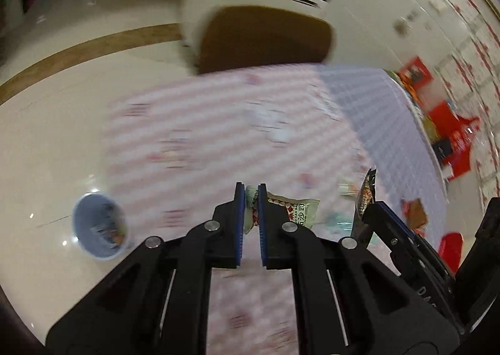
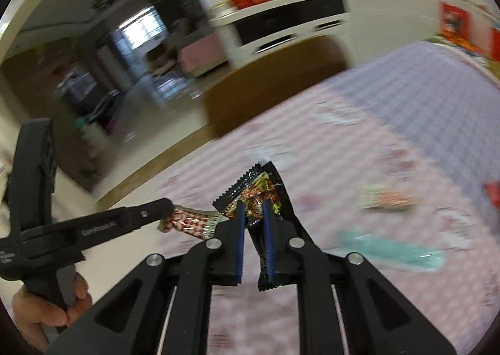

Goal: Collect trash
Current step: 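Carry the snack bag and candy bar over the blue bucket and open both tools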

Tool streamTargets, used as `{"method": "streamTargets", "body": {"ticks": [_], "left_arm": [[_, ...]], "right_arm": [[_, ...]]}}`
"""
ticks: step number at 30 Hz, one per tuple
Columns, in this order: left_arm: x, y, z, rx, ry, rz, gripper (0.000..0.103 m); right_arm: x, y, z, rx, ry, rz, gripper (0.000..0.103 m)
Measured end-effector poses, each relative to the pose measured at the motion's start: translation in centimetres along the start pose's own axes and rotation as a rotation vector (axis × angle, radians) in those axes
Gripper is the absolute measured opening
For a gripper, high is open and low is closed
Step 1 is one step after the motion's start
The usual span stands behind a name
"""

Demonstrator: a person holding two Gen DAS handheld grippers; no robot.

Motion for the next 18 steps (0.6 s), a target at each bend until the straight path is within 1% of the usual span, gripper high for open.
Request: {"method": "streamTargets", "body": {"ticks": [2,3,5,9,11,14,16,18], "left_arm": [[-1.6,4.3,0.1,-0.038,-0.008,0.045,0.008],[-2.7,7.5,0.0,-0.064,-0.011,0.081,0.008],[-4.3,12.1,-0.4,-0.104,-0.016,0.137,0.008],[-6.5,20.8,-1.9,-0.184,-0.01,0.245,0.008],[-7.2,24.3,-2.9,-0.206,-0.004,0.297,0.008],[-7.7,29.0,-4.3,-0.262,0.014,0.339,0.008],[-7.9,31.3,-4.9,-0.283,0.025,0.363,0.008],[-8.2,33.5,-5.4,-0.317,0.03,0.368,0.008]], "right_arm": [[1.7,4.3,-0.9,-0.031,0.034,0.058,0.011],[2.8,6.8,-1.5,-0.043,0.06,0.096,0.011],[4.6,10.8,-2.7,-0.057,0.105,0.156,0.011],[8.7,18.3,-6.0,-0.117,0.201,0.221,0.011],[10.3,20.6,-7.5,-0.128,0.244,0.237,0.011],[13.1,24.0,-9.7,-0.146,0.312,0.25,0.011],[14.8,26.1,-11.1,-0.148,0.351,0.266,0.011],[15.9,27.7,-11.8,-0.164,0.372,0.268,0.011]]}}
Point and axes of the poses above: each gripper's, at about its wrist camera, not at the fingertips, and x roughly the way its jaws point, y to its left, z to its top, the point moved 3 cm from there along x, roughly the way its jaws point, and after that the axes turned 6 degrees about -y, right-handed, at the moved point
